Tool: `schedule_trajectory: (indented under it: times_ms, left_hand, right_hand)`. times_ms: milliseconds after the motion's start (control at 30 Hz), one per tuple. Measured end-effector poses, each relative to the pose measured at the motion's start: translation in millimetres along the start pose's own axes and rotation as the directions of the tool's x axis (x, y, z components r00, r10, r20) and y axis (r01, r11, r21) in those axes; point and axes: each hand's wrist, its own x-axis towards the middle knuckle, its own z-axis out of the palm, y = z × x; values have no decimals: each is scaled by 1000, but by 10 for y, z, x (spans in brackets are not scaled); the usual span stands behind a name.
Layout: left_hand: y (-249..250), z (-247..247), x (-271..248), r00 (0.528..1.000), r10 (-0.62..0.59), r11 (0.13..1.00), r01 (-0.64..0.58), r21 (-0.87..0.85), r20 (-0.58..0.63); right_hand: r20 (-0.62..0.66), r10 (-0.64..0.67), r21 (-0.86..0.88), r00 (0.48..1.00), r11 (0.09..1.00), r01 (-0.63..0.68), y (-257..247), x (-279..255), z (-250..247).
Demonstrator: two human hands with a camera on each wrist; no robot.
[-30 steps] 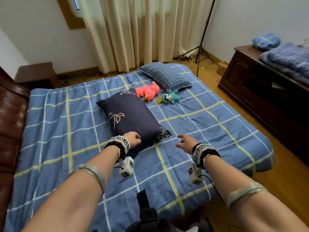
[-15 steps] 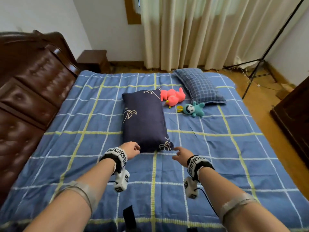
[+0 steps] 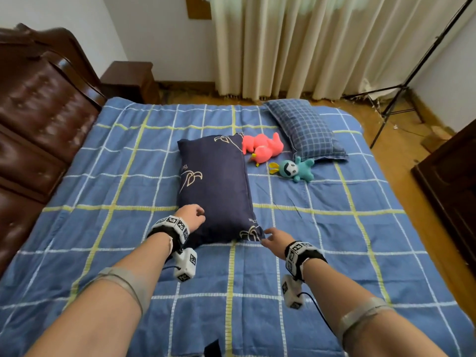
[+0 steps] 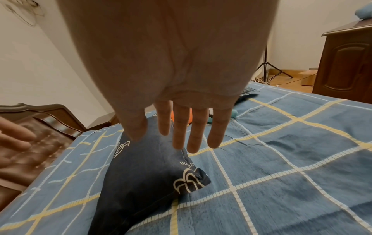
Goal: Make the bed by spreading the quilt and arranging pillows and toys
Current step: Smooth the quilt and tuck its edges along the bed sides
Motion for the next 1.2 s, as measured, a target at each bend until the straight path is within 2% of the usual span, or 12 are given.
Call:
schedule_trajectory:
  times_ms: [200,300,400,467,567,633,700,800,867,1000,1100,1200]
  left_hand:
    - [-195,178,816,992,-56,997,51,50,112]
    - [-355,459,1186,969,-162,986,155,55,185]
    - [-588,721,1603,946,-289,955,296,-33,147]
    - [-820,965,1852,918,-380,916,391,-93,117]
    - [-1234,1449,2132,853,-494,829,520,-207,166]
    - [-1511,1782,2228,812,-549,774,583,-248,198]
    - [-1572,1913,2229,813,-564,775,582,-247,145]
    - [-1336,1718,2087,795,-601,791,576,-207,-82]
    - [-1162,1533,1958,816,-564,824,547,-149,-126]
    - [-647,1387,1680,967,-252,967,253,-27,20]
    - [-182,1521,1409,984,-109,993,114,-29,138]
    - [82,1834,959,961,-54,998,59,-13,272]
  right_hand:
    - [1,55,76,998,996,-55,-284,814,-2]
    - [14,86,83,996,993,-87,-295,1319,162]
    - [-25,130,138,991,983,-125,-240,1978,374]
    - [-63,187,181,980,968,-173,-181,2449,605]
    - [-36,280,258,959,930,-262,-113,2955,983]
    - [-21,260,201,965,947,-251,-65,3140,1125]
    - [-15,195,122,981,974,-191,-28,3212,1212]
    - [69,35,124,997,991,-44,-169,3051,1371]
    - [174,-27,200,984,980,-9,-338,2776,1472]
    - [296,3,273,955,958,-87,-231,2296,1383]
    - [191,140,233,972,955,-183,255,1909,1070]
    - [175,204,186,963,954,-236,719,1434,998]
